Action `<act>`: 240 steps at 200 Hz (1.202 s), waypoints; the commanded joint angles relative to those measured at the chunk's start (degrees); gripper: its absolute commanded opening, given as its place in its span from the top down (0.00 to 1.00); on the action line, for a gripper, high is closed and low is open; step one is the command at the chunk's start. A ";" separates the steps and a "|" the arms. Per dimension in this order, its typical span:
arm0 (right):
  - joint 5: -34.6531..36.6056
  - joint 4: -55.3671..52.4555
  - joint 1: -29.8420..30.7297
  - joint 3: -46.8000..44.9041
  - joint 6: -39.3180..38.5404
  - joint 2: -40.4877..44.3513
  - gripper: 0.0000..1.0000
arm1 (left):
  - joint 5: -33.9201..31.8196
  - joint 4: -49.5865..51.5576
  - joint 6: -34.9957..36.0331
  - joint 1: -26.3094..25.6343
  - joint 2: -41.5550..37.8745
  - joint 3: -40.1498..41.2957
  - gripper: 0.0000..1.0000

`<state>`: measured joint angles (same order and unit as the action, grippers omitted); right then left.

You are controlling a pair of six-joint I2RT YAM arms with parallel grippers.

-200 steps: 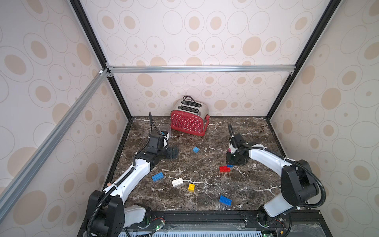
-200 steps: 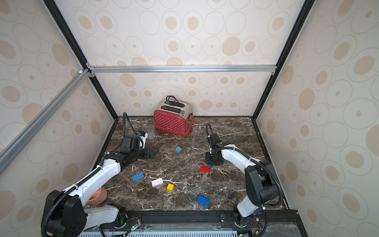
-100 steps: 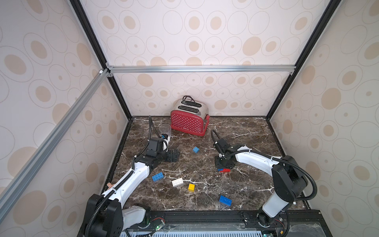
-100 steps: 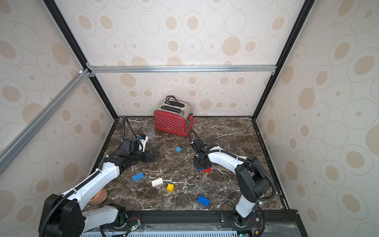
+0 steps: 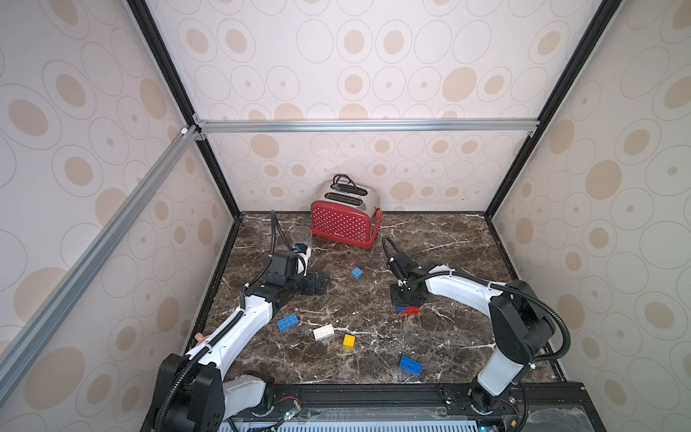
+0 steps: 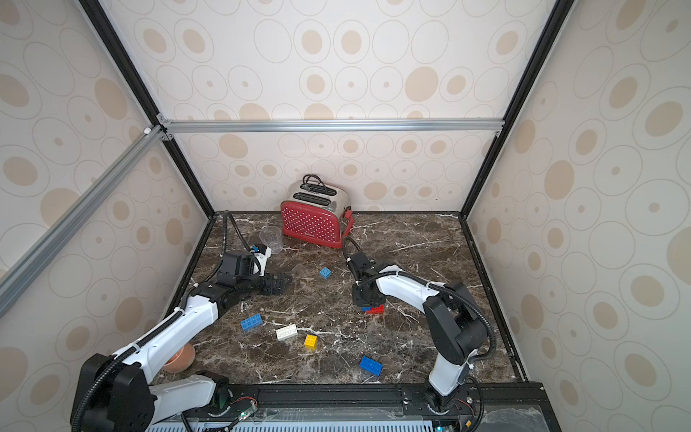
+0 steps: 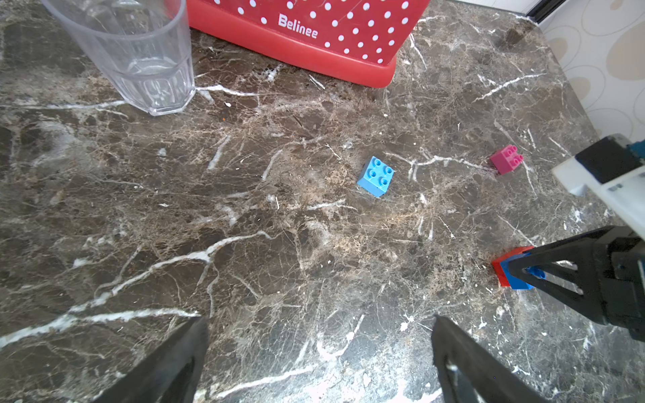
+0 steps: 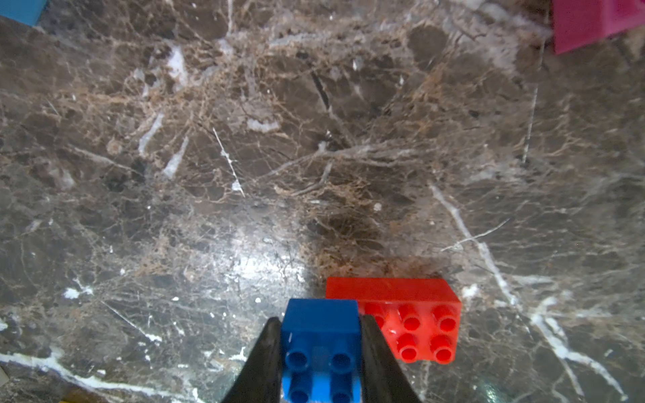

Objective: Assemble a carrot with lego
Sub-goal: Assemble the lego brick with the lego brick.

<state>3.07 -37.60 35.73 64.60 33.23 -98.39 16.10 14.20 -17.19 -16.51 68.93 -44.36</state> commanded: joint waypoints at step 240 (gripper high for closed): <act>-0.35 -3.02 0.86 -3.42 0.59 -1.92 0.96 | 0.56 -0.49 -0.15 -0.23 -0.12 -0.21 0.01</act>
<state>2.83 -35.99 36.01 61.95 32.75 -97.10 16.38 14.17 -17.19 -16.51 68.95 -44.36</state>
